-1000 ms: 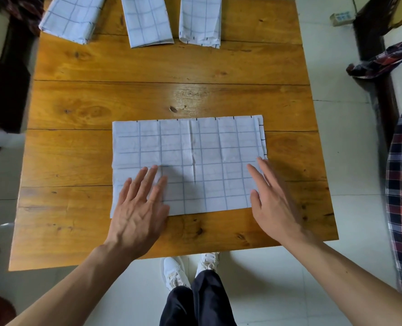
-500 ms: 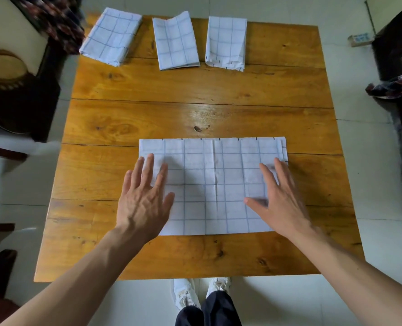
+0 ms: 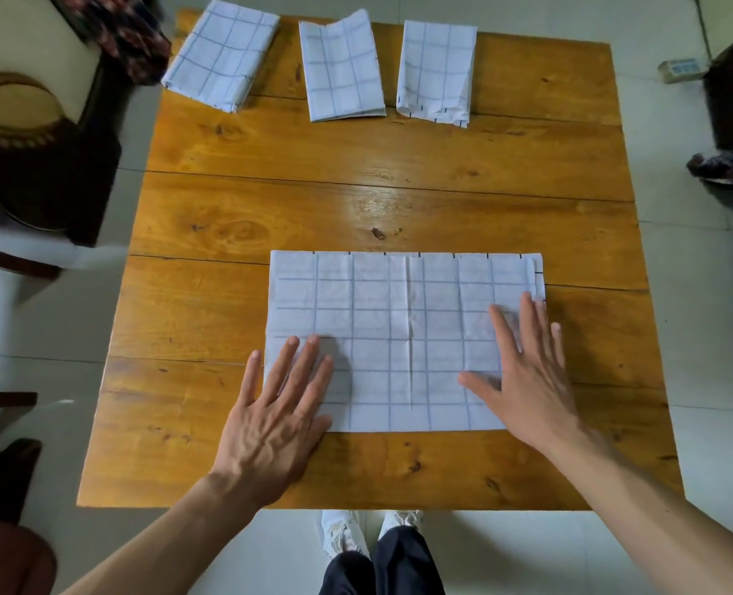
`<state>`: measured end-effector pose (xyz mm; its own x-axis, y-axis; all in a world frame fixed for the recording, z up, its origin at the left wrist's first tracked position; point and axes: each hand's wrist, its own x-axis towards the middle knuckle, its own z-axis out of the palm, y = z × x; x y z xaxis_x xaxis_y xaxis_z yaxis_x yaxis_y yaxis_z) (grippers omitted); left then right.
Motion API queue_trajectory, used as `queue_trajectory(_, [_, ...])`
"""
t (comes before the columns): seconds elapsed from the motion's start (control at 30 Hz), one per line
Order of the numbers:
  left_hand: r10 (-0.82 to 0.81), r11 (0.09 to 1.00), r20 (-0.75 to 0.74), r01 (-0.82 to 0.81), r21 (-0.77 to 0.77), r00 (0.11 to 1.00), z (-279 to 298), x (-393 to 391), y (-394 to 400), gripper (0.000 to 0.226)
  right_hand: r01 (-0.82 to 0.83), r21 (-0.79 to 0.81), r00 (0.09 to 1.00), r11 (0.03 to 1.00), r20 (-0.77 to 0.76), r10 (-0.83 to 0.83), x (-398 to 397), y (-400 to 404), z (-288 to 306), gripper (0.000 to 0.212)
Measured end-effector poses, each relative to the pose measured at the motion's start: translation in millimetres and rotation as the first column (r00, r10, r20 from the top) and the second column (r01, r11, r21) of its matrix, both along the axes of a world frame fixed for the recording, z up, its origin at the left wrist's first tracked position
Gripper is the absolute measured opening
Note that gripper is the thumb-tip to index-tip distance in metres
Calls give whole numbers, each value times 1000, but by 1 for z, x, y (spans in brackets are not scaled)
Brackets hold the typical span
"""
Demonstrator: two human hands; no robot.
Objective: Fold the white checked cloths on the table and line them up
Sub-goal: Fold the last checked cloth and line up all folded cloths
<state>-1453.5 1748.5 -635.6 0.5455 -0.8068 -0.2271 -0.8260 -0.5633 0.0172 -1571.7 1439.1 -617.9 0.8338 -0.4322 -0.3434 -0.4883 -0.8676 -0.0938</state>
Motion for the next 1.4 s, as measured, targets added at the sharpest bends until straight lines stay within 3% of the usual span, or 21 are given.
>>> queue_trajectory(0.2, [52,998,-15,-52,-20,999,-4,-4,4,67,-237,164,970,958,92,224,14,79,12,80])
queue_trajectory(0.3, [55,998,-27,-56,-11,998,-4,-2,5,68,-289,173,956,941,95,276,14,93,-1,78])
queue_trajectory(0.7, [76,996,-54,-73,45,996,12,9,53,60,-297,209,954,932,107,280,11,89,-8,85])
queue_trajectory(0.87, [-27,998,-158,19,-55,987,23,14,54,54,-224,272,968,936,170,182,5,93,1,85])
queue_trajectory(1.07, [58,989,-126,-74,-125,990,32,18,32,62,-121,216,990,969,102,100,-3,98,3,100])
queue_trajectory(1.27, [142,944,-188,-190,-269,972,36,16,23,22,-99,261,992,960,106,74,-1,98,4,102])
queue_trajectory(1.4, [128,893,-228,-212,-397,965,51,13,14,10,-220,269,966,938,191,172,1,101,17,98])
